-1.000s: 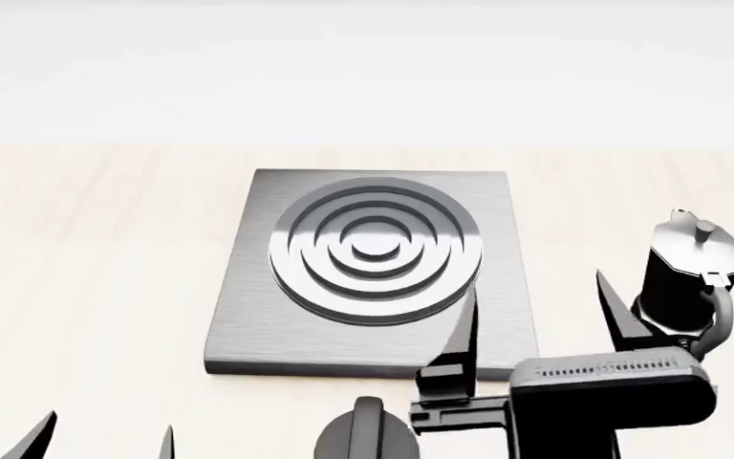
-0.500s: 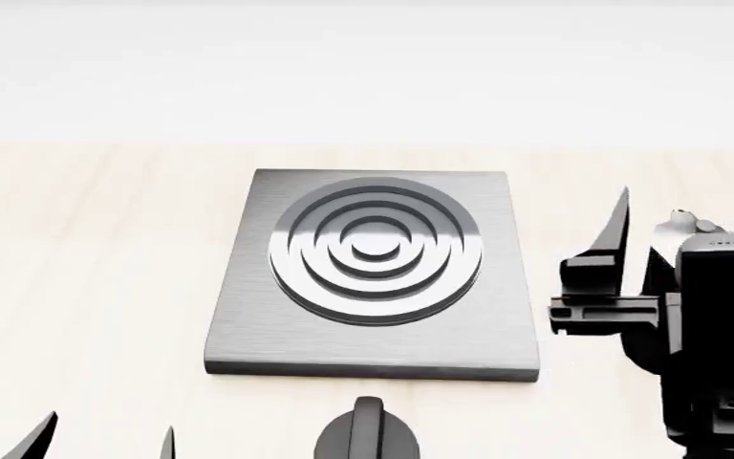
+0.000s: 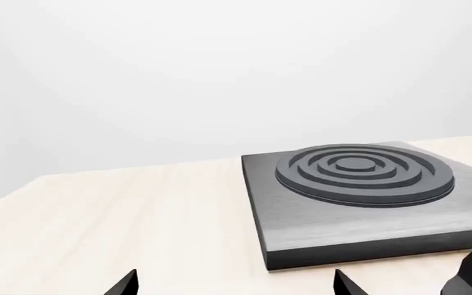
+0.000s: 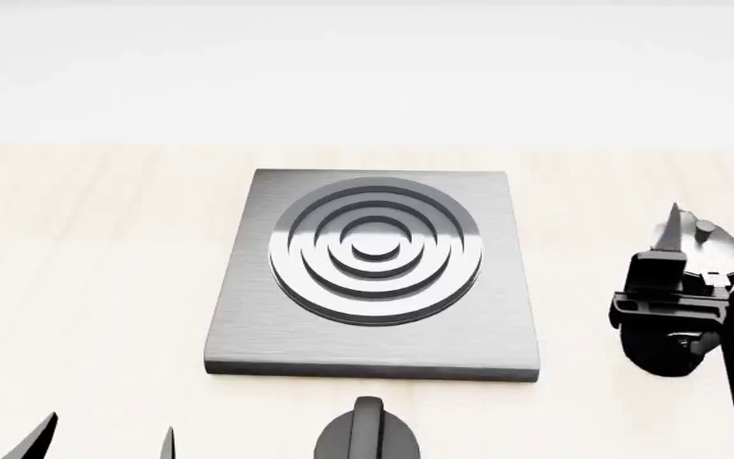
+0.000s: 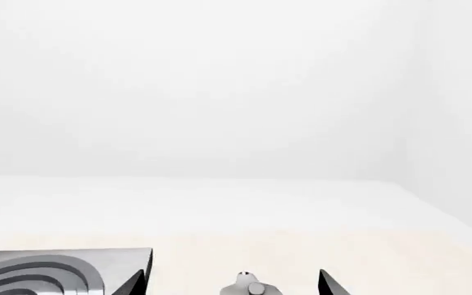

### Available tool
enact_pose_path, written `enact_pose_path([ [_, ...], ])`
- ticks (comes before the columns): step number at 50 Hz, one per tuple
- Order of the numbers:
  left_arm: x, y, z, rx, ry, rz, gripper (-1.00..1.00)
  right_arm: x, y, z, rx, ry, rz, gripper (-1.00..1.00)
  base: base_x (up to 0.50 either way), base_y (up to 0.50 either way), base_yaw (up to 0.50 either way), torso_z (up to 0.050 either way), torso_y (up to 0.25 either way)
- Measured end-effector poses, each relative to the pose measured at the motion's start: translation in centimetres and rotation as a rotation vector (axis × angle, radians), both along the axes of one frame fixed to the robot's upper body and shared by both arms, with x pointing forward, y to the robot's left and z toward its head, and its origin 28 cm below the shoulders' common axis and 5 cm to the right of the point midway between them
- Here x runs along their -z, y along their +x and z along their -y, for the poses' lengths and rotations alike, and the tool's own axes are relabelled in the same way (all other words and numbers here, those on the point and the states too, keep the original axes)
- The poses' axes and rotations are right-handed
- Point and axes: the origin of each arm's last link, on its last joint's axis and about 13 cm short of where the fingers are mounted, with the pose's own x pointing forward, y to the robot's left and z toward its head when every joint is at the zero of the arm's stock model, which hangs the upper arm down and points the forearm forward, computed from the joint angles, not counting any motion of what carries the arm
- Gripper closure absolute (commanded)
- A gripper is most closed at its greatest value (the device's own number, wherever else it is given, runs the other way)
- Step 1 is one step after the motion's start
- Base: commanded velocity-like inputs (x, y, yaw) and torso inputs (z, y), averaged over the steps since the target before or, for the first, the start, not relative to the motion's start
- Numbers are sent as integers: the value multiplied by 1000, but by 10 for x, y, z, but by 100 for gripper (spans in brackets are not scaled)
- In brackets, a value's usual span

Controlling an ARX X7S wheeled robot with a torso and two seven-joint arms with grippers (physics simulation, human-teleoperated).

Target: Put the moka pot on the stove.

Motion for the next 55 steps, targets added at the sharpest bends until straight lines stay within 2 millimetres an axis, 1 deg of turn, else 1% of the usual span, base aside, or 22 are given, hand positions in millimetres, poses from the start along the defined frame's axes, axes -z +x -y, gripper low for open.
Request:
enact_pose_path([
  [11,0,0,0,0,2,3,-100,9,16,13,-1,39,-72,-100,0,0,0,0,0],
  [20,0,0,0,-3,3,6,-100,11,29,22,15,44,-121,-100,0,0,0,0,0],
  [29,0,0,0,-5,6,8,-100,12,45,27,0,65,-168,-100,0,0,0,0,0],
  [35,0,0,0,-8,8,7,-100,16,52,29,-17,100,-187,-100,0,0,0,0,0],
  [42,0,0,0,-11,10,6,-100,25,54,31,-38,139,-209,-100,0,0,0,0,0],
  [55,0,0,0,-13,13,2,-100,45,47,35,-42,192,-253,-100,0,0,0,0,0],
])
